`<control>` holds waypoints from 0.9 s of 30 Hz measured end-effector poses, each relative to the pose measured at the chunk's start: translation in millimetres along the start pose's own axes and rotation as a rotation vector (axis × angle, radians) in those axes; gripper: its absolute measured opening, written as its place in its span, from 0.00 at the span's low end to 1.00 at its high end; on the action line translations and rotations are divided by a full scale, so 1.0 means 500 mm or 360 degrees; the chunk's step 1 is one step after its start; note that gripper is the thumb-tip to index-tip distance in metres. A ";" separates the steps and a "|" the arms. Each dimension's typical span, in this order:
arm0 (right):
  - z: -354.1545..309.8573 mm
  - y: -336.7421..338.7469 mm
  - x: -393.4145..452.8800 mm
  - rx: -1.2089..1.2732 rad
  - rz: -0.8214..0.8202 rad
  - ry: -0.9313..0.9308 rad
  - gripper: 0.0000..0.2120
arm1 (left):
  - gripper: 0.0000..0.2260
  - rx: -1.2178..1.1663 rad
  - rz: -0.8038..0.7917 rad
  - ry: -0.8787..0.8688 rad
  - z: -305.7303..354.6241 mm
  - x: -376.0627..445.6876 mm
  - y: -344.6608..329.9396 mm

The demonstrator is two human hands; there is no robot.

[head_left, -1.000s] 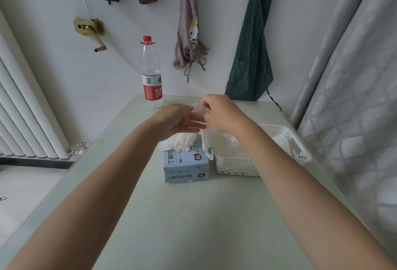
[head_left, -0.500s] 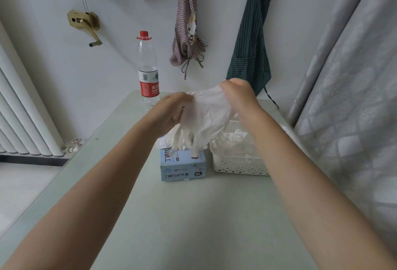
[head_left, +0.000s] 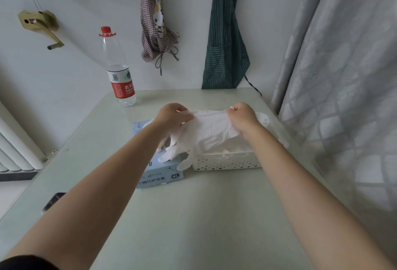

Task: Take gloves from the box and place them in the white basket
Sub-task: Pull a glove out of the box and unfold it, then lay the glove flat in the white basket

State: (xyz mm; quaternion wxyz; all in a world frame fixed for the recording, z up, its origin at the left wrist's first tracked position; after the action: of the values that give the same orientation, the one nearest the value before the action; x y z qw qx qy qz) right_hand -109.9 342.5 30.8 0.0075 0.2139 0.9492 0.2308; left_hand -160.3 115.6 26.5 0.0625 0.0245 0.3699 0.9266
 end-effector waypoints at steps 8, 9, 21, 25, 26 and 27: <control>0.093 0.104 0.020 -0.0255 0.0193 -0.0051 0.11 | 0.09 0.0590 0.0282 -0.0471 0.125 0.024 -0.098; 0.103 0.109 0.022 -0.0292 0.0199 -0.0055 0.12 | 0.11 0.0618 0.0158 -0.0596 0.138 0.020 -0.134; 0.094 0.113 0.010 -0.0920 0.0276 0.0167 0.09 | 0.34 0.1300 -0.0930 -0.0590 0.070 -0.050 -0.278; 0.029 0.073 -0.006 -0.1179 0.0358 0.0350 0.11 | 0.17 0.0701 -0.0319 -0.0618 0.120 -0.030 -0.165; 0.009 0.061 -0.010 -0.1163 0.0354 0.0401 0.10 | 0.13 0.0585 -0.0099 -0.0620 0.123 -0.025 -0.120; -0.014 0.038 -0.014 -0.1130 0.0322 0.0457 0.09 | 0.10 0.0527 0.0079 -0.0601 0.113 -0.023 -0.073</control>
State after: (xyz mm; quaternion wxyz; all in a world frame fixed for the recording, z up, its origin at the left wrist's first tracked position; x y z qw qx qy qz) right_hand -96.8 352.1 44.9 -0.0747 0.2561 0.7759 0.5717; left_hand -140.2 178.7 42.4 0.1027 0.2162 0.4979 0.8336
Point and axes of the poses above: each hand's wrist, its own x-axis towards the middle knuckle, its own y-axis out of the back of the hand, z = x × y, the point moved 10 cm from there along x, towards the middle knuckle, and after that the axes turned 11 degrees about x, right-handed, at the moved point
